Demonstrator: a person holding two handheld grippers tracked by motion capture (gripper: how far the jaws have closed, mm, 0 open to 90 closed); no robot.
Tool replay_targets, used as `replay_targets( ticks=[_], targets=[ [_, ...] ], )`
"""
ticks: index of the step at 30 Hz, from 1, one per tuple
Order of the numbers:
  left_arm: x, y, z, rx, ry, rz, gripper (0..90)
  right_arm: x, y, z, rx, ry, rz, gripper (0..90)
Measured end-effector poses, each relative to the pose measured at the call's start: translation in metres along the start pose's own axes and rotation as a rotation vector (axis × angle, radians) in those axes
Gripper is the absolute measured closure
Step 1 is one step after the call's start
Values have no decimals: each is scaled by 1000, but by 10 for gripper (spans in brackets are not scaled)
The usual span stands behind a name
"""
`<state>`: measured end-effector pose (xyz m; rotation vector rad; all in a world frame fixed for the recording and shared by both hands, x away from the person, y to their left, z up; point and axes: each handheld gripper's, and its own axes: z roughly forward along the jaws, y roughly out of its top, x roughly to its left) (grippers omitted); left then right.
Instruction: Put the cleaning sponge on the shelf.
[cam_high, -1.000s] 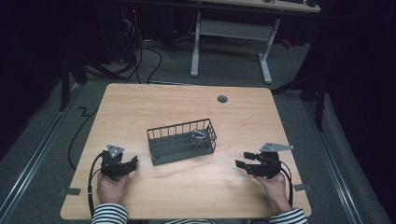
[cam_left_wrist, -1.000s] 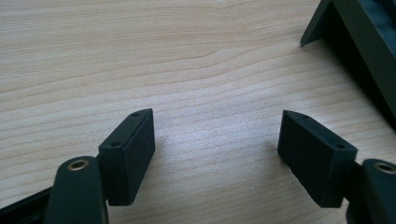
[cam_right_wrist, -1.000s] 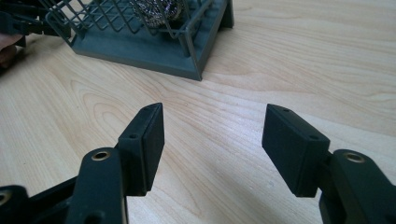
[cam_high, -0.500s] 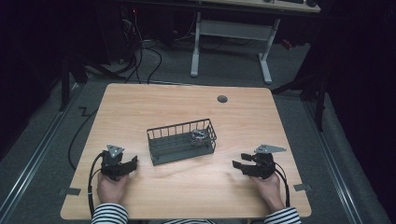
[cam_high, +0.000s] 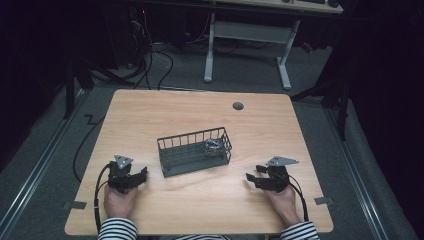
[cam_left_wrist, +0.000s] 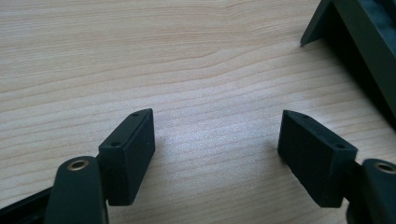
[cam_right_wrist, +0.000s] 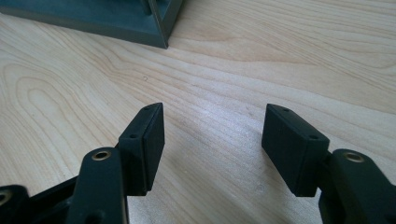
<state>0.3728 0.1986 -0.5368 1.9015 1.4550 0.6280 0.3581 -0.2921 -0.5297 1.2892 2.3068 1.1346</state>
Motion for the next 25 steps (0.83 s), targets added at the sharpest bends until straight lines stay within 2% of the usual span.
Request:
replay_targets(
  ticks=[8, 12, 25],
  targets=[
    [0, 0, 0, 0, 0, 0, 278, 5, 1, 3, 16, -61, -33, 388],
    [0, 0, 0, 0, 0, 0, 278, 11, 1, 5, 28, -123, -109, 374],
    [0, 0, 0, 0, 2, -1, 284, 11, 1, 5, 31, -121, -101, 366]
  ],
)
